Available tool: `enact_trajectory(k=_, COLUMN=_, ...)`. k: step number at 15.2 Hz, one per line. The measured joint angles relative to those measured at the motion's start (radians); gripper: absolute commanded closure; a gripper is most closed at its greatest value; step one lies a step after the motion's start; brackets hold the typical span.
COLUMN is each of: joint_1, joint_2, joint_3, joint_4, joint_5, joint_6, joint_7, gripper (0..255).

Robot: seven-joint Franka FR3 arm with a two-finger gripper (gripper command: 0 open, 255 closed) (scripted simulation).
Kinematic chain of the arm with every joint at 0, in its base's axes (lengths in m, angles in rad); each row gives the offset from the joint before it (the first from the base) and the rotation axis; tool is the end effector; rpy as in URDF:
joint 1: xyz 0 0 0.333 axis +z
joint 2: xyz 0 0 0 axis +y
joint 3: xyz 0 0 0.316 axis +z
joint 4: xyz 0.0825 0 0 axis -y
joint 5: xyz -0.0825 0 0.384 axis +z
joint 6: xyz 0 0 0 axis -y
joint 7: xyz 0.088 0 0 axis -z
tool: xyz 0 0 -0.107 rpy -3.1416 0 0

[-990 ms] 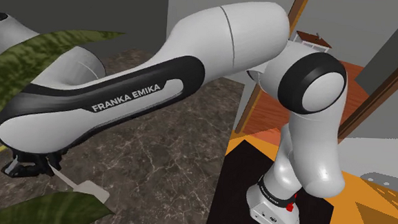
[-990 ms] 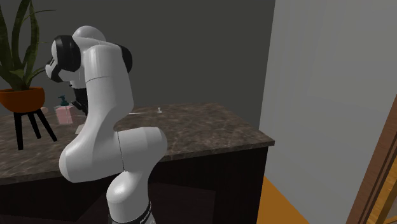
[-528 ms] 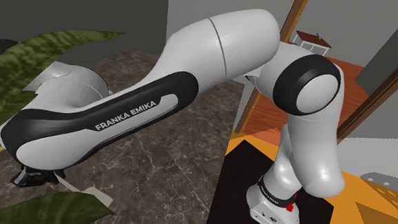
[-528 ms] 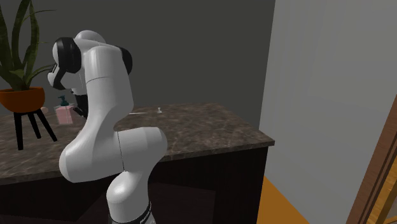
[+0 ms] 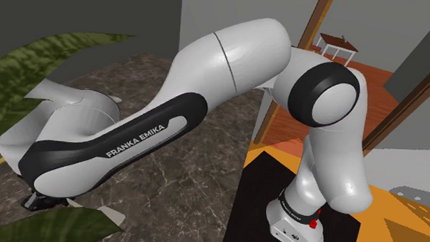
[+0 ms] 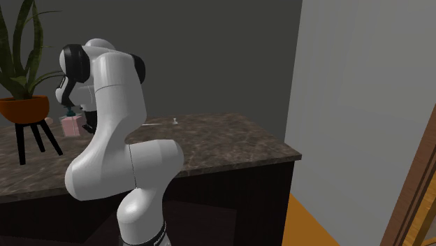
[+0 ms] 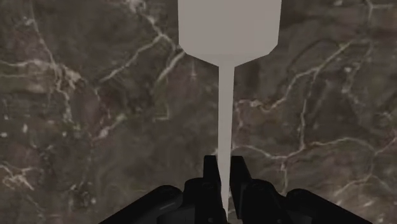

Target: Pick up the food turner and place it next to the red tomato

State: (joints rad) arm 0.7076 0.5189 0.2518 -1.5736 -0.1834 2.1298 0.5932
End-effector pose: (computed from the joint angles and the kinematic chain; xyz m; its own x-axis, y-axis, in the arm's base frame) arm 0.4250 0.5493 0.3520 0.9094 0.4106 0.0659 0.4115 -0.9114 -0.0003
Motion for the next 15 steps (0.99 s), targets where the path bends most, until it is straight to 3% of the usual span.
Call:
enact_trajectory(k=5, joint_1=0.0, joint_2=0.002, joint_3=0.0, joint_4=0.0, joint_5=-0.001, joint_6=0.003, joint_7=0.0, gripper=255)
enact_trajectory(k=6, joint_1=0.0, joint_2=0.002, joint_3=0.0, joint_4=0.0, joint_5=-0.001, joint_6=0.003, joint_7=0.0, gripper=0)
enact_trajectory(k=12, joint_1=0.0, joint_2=0.002, joint_3=0.0, joint_4=0.0, joint_5=-0.001, joint_6=0.003, joint_7=0.0, gripper=0)
enact_trajectory(k=15, joint_1=-0.002, joint_2=-0.037, joint_3=0.006, joint_4=0.012, joint_5=0.01, joint_6=-0.047, joint_7=-0.004, gripper=0)
